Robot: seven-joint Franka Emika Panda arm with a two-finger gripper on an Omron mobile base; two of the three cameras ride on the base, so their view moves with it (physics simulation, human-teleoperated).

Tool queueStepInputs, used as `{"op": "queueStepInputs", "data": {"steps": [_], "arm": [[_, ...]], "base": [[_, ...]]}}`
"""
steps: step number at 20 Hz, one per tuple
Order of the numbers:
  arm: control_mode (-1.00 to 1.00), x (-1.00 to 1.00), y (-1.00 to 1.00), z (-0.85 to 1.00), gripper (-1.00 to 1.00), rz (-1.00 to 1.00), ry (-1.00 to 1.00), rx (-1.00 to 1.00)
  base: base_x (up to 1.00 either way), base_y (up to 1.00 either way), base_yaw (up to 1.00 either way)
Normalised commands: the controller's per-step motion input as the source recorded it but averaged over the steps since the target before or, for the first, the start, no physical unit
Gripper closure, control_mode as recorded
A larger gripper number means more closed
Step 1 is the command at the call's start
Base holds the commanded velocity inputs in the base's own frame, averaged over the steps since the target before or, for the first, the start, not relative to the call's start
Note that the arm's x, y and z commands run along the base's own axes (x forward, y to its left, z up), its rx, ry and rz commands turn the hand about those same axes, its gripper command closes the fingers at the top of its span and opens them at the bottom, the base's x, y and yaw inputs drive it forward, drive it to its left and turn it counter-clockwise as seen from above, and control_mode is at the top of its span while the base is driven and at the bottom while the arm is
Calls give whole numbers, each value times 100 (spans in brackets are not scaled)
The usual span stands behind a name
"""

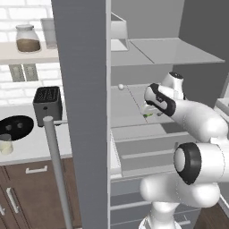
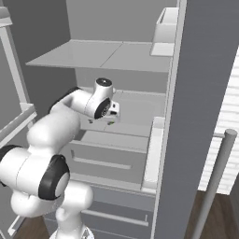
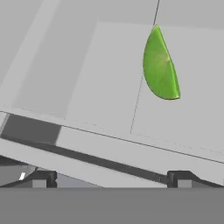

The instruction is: Grab a lemon wedge from the fridge and one ice cube from the ice bowl, and put them in the glass of lemonade.

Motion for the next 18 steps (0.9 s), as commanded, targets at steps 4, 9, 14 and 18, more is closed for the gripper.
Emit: {"op": "queueStepInputs", "data": {"steps": [4, 9, 14, 18], "arm": [[-100, 51, 0, -11, -100, 0, -3, -1], [-100, 44, 0, 0, -100, -3, -11, -3], [-100, 29, -10, 0, -100, -3, -13, -2], [-100, 18, -9, -4, -100, 0, -9, 0]], "base": [[0, 0, 0], [0, 0, 0], [0, 0, 0], [0, 0, 0]]}}
